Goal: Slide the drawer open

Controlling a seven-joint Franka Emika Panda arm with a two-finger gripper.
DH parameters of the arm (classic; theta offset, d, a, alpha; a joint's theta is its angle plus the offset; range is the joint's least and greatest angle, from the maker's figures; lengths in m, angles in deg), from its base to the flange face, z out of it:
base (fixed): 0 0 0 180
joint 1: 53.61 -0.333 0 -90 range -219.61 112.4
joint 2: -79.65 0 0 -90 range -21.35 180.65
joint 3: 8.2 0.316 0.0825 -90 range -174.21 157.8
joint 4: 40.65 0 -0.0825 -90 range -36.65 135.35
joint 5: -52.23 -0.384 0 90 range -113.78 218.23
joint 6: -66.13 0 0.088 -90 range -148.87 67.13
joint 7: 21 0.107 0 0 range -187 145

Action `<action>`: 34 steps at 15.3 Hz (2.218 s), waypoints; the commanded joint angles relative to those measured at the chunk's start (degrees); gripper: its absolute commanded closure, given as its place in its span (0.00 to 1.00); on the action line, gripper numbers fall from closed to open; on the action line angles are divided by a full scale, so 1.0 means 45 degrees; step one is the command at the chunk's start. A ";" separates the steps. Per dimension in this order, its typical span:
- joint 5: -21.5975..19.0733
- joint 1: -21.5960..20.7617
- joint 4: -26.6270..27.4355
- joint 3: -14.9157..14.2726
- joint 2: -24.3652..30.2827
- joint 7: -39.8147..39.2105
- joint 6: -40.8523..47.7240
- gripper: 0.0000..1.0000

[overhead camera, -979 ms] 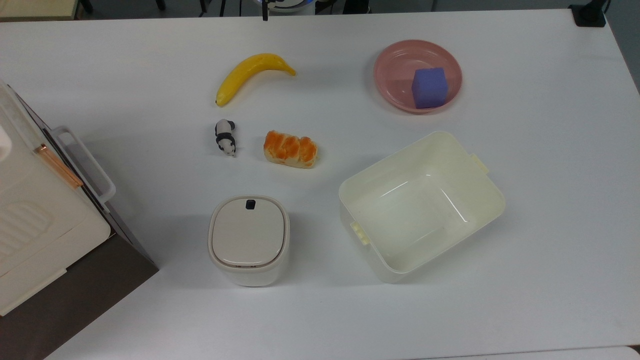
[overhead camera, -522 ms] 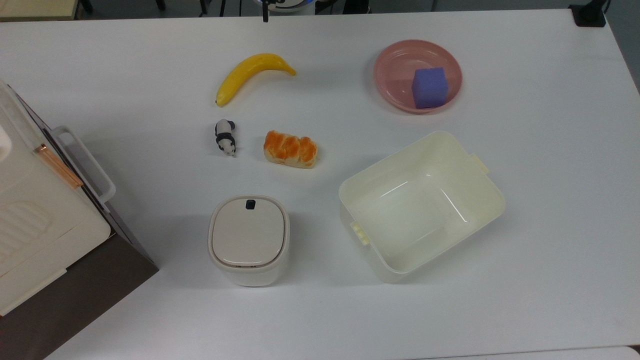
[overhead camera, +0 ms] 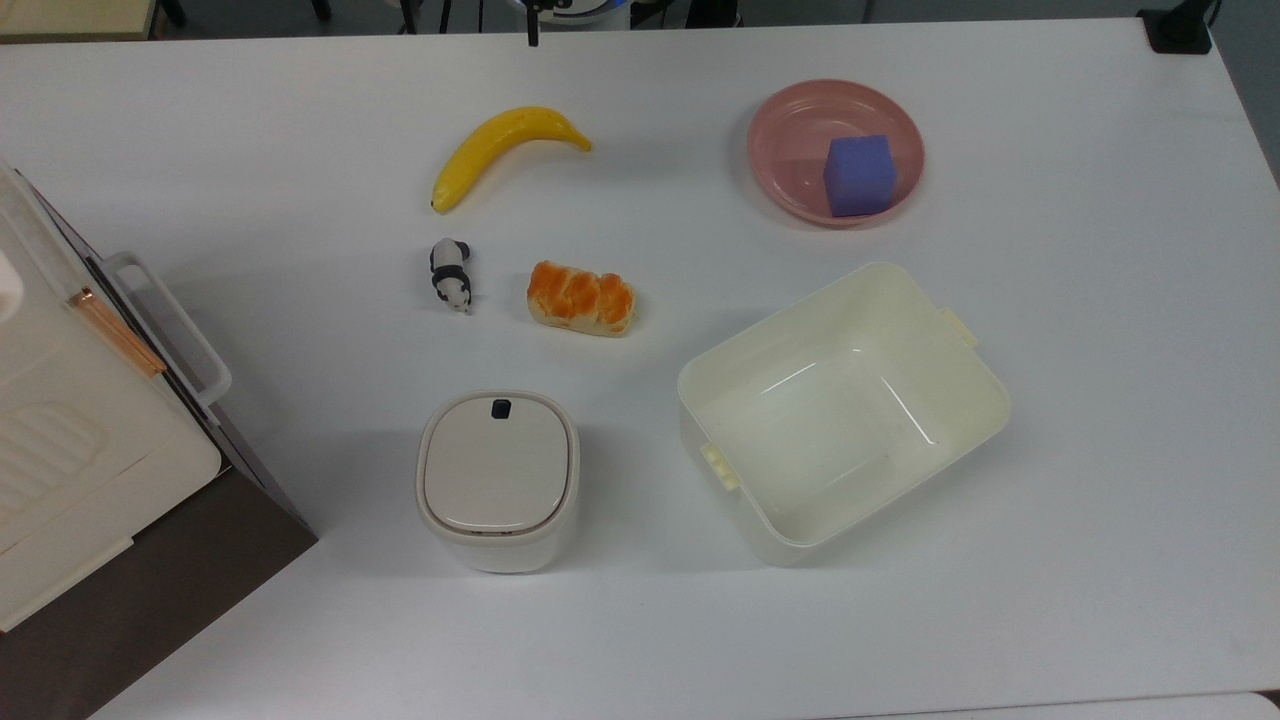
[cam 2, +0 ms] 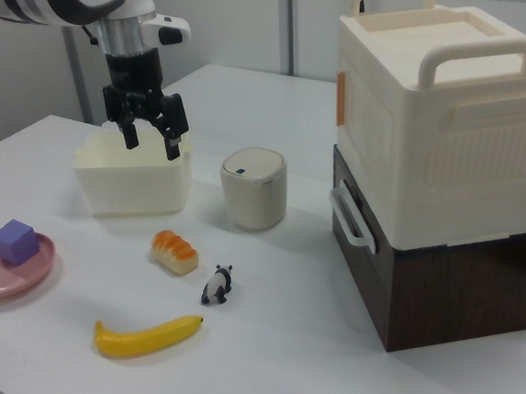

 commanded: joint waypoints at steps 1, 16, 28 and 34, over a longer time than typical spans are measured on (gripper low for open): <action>-0.0231 0.0230 0.0125 -0.0003 0.0082 -0.1042 0.0053 0.00; 0.0003 0.1265 0.0047 -0.0023 -0.1245 -0.6511 -0.2602 0.00; 0.1055 0.1849 0.0067 -0.0004 -0.2786 -0.8740 -0.5413 0.00; 0.1839 0.2515 0.0067 0.0016 -0.3393 -1.1158 -0.6839 0.00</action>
